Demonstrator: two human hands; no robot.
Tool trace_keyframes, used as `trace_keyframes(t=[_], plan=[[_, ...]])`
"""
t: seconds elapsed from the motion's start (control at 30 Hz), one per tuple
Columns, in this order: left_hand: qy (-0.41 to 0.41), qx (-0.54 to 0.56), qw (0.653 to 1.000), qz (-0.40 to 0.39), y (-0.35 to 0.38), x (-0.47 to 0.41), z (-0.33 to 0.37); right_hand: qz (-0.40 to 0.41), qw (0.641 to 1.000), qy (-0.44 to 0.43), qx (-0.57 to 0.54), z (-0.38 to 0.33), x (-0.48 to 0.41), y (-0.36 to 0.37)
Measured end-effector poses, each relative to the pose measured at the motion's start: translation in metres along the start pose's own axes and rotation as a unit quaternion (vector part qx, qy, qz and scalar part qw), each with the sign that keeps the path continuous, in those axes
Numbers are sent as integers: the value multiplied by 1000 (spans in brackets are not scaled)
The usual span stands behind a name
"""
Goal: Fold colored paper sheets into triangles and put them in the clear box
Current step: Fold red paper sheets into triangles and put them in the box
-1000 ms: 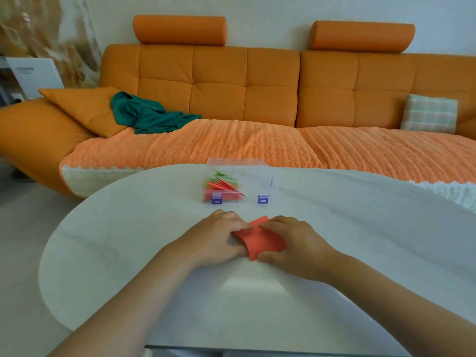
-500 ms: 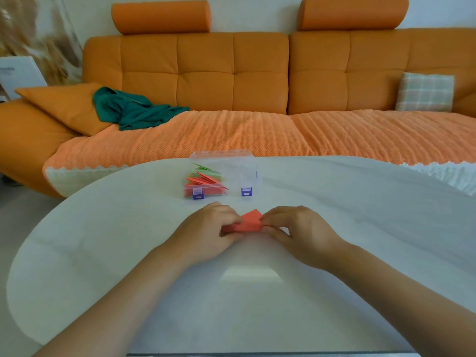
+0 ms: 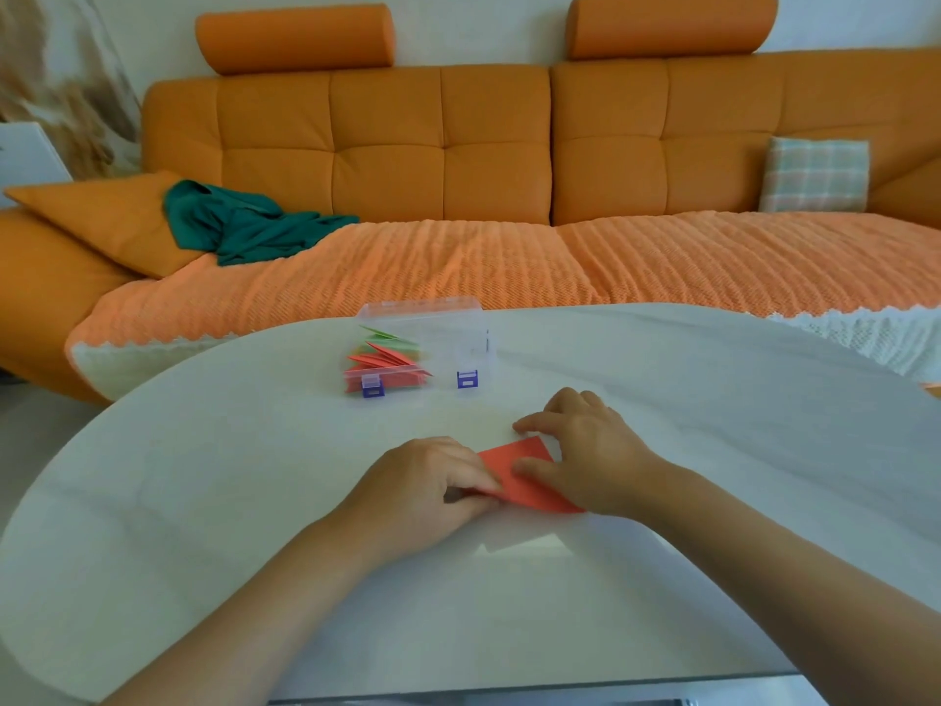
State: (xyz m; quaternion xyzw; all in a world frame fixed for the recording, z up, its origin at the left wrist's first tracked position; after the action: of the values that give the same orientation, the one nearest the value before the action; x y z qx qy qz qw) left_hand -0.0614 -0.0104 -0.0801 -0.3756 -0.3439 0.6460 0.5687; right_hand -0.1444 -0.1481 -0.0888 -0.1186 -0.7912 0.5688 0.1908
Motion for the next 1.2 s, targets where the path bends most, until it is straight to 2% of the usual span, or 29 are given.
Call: trace_keyframes(t=[0.37, 0.5, 0.7, 0.83, 0.9, 1.03, 1.2], plan=[[2, -38, 999, 13, -1, 1, 5, -5, 997, -62, -41, -19, 2, -4], [-45, -11, 997, 65, -12, -3, -3, 14, 983, -79, -168, -20, 4, -8], [-89, 85, 992, 31, -12, -5, -12, 40, 937, -79, -339, -21, 3, -9], [-133, 168, 973, 90, -18, -3, -19, 50, 898, -48, -435, -19, 5, -17], [-152, 196, 962, 115, -21, 0, -25, 34, 900, -37, -434, -19, 5, -15], [-153, 229, 950, 149, -24, 3, -26, 37, 926, -16, -374, -17, 4, -12], [-182, 178, 953, 165, -21, 3, -26, 59, 931, -21, -359, -18, 3, -11]])
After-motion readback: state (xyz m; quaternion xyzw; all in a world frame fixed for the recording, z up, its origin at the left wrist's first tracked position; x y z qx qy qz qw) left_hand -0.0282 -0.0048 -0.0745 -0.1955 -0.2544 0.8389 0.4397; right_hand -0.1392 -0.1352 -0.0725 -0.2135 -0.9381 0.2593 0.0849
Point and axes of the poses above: each hand's wrist, its own x-axis away from the middle knuckle, its own y-axis out of the palm, z = x × y, the point moved 8 cm from there along -x, towards the middle knuckle, and after that the axes turned 11 degrees about -z, right-handed, at the moved point
